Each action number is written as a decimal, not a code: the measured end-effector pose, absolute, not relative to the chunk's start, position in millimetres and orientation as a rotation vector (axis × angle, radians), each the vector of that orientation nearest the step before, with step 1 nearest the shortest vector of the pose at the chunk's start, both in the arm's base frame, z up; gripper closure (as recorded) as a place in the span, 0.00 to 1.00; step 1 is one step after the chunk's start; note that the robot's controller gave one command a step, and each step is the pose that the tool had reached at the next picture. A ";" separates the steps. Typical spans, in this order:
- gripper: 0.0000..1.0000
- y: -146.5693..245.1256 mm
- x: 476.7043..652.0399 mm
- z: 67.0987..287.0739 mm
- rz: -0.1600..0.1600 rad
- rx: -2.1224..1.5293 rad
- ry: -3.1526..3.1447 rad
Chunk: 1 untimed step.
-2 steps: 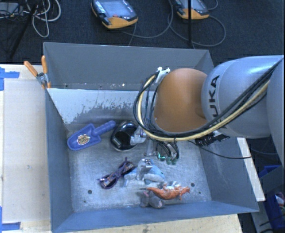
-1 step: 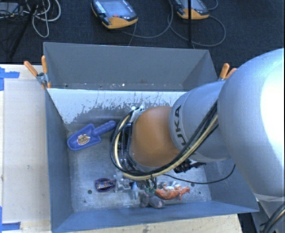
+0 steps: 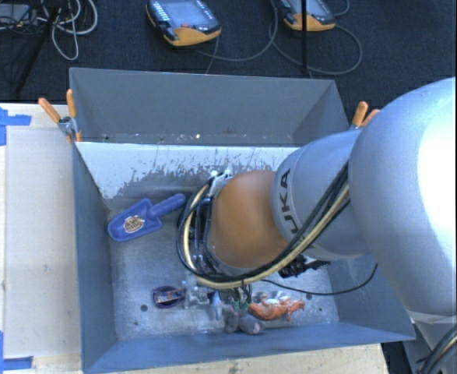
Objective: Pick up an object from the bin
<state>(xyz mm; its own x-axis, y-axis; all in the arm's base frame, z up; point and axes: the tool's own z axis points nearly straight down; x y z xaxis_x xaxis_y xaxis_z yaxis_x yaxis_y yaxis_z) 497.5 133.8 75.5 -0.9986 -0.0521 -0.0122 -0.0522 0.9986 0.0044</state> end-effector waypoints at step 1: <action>1.00 123.3 500.5 189.9 0.000 -0.044 3.142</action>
Offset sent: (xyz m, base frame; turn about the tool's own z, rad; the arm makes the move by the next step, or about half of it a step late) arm 0.0000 0.0000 0.0000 0.0000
